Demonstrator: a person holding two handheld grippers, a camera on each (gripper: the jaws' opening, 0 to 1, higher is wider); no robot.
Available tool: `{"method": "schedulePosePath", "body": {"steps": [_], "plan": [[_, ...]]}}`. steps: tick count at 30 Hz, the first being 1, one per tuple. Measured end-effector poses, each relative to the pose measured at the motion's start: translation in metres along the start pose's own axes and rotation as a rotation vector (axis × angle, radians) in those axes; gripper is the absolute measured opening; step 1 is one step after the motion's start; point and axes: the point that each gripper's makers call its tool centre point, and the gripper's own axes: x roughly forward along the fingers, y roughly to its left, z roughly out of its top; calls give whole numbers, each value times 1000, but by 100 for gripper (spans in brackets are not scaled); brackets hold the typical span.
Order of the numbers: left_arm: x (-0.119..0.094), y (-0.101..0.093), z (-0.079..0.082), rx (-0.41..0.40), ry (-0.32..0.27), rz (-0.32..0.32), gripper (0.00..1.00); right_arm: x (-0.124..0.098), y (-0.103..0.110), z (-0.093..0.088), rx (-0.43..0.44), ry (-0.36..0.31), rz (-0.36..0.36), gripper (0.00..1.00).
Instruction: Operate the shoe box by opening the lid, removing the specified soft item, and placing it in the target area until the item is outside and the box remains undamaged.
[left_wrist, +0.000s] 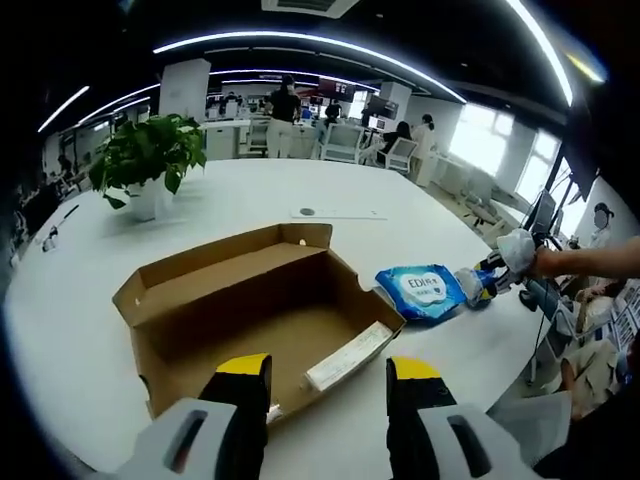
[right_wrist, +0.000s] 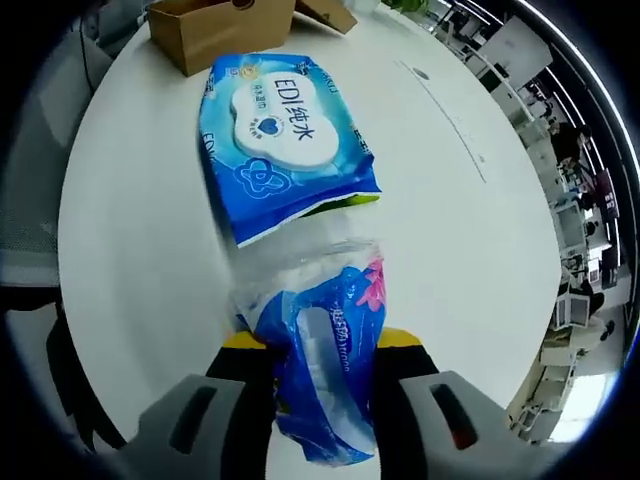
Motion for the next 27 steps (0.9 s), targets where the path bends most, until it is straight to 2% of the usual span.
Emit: {"method": "schedulePosePath", "body": {"steps": [3,8,14,27], "plan": [[-4,-2,-1,-10,0,5,47,5,-1,0,-39,14,8,34],[-6,-3,-7,-25,6,13,47,2,-7,9,-44,11,8,36],[-7,-3,-10,-31,8,22,47,-7,4,14,-74,4,25,38],[-4,-5,-6,-21,7,8,47,-12,8,19,-104,-2,35,41]]}}
